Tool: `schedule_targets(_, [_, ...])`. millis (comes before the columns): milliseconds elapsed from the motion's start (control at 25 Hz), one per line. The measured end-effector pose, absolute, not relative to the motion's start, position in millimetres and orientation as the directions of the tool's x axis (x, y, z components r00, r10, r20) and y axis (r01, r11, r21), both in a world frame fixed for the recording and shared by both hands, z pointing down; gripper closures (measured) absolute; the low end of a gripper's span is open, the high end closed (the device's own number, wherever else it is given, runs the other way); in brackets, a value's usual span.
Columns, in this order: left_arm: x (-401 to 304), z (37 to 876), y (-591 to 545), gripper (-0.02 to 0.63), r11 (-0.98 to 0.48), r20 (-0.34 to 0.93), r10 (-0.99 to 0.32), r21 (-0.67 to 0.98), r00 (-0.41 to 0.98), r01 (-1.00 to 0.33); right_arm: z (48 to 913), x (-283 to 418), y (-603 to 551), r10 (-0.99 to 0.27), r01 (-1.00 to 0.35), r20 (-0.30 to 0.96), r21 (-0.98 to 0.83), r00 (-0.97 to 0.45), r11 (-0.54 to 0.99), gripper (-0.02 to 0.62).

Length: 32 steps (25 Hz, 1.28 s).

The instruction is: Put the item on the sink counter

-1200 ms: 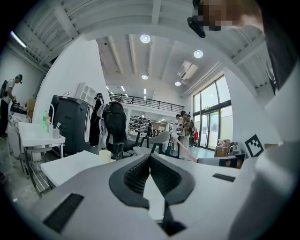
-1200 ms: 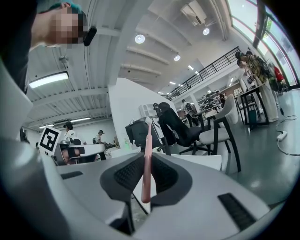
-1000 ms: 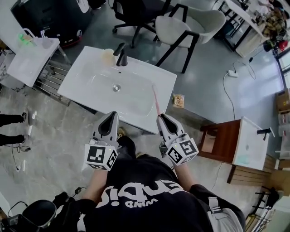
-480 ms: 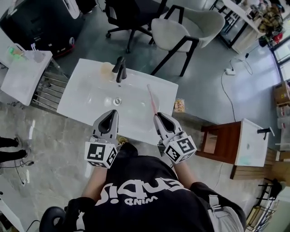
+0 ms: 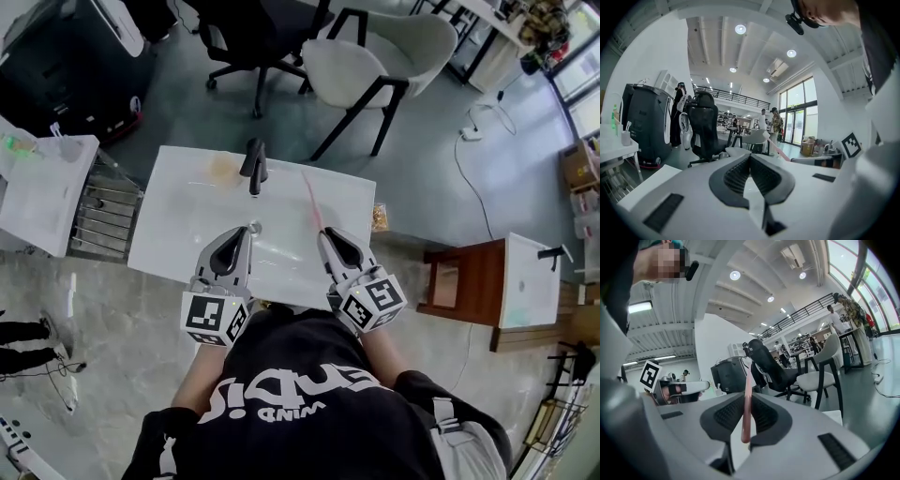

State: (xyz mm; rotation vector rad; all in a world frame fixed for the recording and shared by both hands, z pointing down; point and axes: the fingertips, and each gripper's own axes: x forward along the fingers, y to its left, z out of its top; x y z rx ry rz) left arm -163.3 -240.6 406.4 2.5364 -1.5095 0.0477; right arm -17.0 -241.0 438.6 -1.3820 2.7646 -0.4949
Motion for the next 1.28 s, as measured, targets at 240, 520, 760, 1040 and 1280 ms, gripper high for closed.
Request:
schedule_targets(240, [-170.1, 402.3, -256.8, 0.584, -0.476, 0.118, -0.86, 0.164, 0.496, -0.864, 434.1, -28.4, -252.8, -0.785, -0.784, 0.138, -0.279, -0.604, 0.554, 0.535])
schedule_targets(520, [-165.5, 402.6, -269.2, 0.584, -0.483, 0.116, -0.856, 0.169, 0.504, -0.859, 432.2, -25.7, -262.2, -0.786, -0.786, 0.14, -0.275, -0.602, 0.554, 0.535])
schedule_targets(760, [-152.1, 409.0, -277.4, 0.584, -0.497, 0.113, -0.848, 0.174, 0.519, -0.85, 442.8, -21.0, -274.0, -0.778, -0.786, 0.156, -0.257, -0.608, 0.562, 0.535])
schedule_targets(1040, [-144.2, 413.3, -286.0, 0.584, -0.493, 0.128, -0.847, 0.173, 0.516, -0.853, 468.4, -22.0, -296.4, -0.744, -0.77, 0.208, -0.248, -0.635, 0.587, 0.535])
schedule_targets(1280, [-145.7, 416.2, -292.0, 0.584, -0.478, 0.141, -0.853, 0.177, 0.503, -0.86, 490.5, -19.1, -314.1, -0.733, -0.774, 0.253, -0.245, -0.632, 0.584, 0.535])
